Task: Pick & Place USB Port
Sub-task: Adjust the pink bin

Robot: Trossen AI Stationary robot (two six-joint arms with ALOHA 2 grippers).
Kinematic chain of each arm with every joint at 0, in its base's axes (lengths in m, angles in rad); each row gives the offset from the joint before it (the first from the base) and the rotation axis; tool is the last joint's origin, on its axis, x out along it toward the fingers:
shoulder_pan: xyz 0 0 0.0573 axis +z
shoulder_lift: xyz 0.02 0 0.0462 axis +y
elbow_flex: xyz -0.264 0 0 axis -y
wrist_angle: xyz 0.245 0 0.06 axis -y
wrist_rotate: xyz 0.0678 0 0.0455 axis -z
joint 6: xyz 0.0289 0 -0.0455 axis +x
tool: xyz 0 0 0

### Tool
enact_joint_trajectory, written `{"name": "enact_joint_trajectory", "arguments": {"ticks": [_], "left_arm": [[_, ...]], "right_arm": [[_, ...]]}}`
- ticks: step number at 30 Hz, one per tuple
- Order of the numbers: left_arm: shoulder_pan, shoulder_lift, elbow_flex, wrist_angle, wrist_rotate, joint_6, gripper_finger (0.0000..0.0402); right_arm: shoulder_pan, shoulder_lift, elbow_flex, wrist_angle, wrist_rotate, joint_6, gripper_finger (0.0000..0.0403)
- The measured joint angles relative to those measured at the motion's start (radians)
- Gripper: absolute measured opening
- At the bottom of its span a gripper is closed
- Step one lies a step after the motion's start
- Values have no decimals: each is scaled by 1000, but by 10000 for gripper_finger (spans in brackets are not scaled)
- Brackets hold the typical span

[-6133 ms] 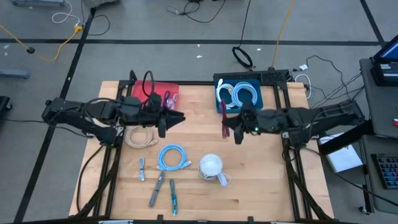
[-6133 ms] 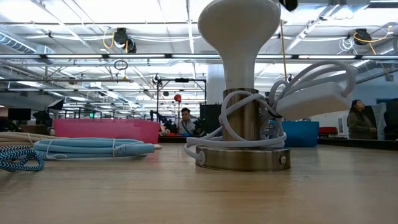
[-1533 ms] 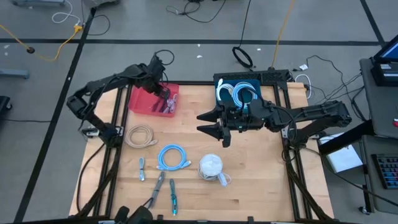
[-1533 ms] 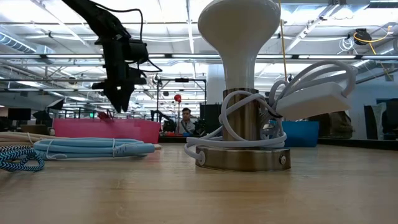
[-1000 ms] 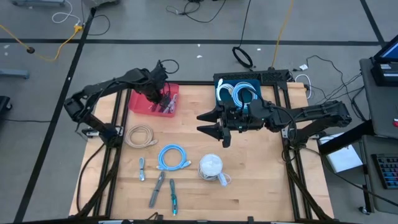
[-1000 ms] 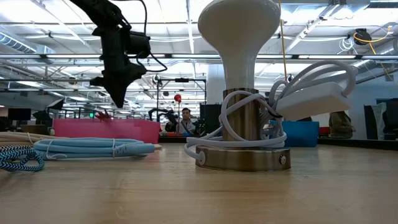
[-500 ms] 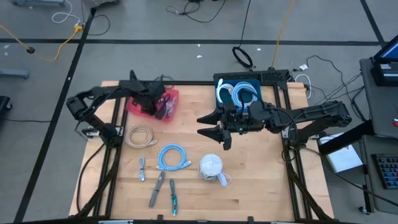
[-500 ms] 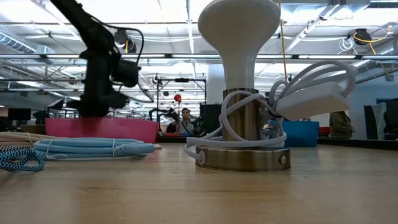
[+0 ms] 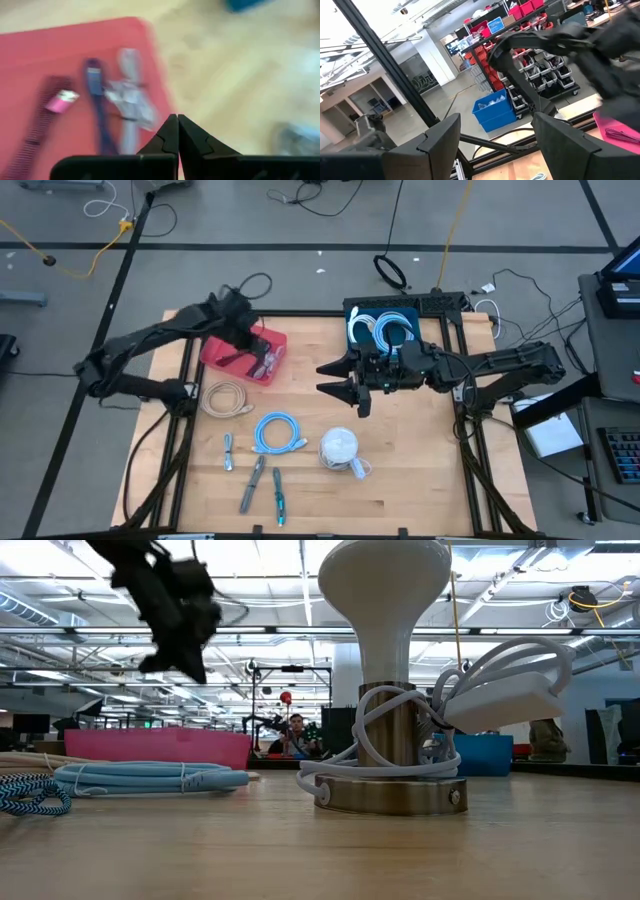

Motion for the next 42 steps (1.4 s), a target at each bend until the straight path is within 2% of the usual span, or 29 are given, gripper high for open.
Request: {"name": "enact_joint_trajectory", "arguments": {"ticks": [2,4,9,17,20,26,36,42], "left_arm": [[-34,-64,15,-69,66,13,0],[-100,-123,16,-159,70,35,0],[-252,-167,-68,-276,-68,12,0],[-329,-74,-347,25,-72,-113,0],[-332,-27,-389,110,-115,-134,0],[-304,36,-393,192,-234,-140,0],[-177,114,-391,322,-248,-135,0],[-150,111,-385,353,-233,-161,0]], "right_arm": [[0,0,0,0,1,0,242],[0,0,0,0,1,-1,242],[0,0,0,-1,1,-9,242],[-6,0,0,-1,1,-11,242],[-6,0,0,-1,1,-4,242],[-6,0,0,-10,1,12,242],[22,0,0,-24,23,22,242],[29,0,0,-31,27,25,242]]}}
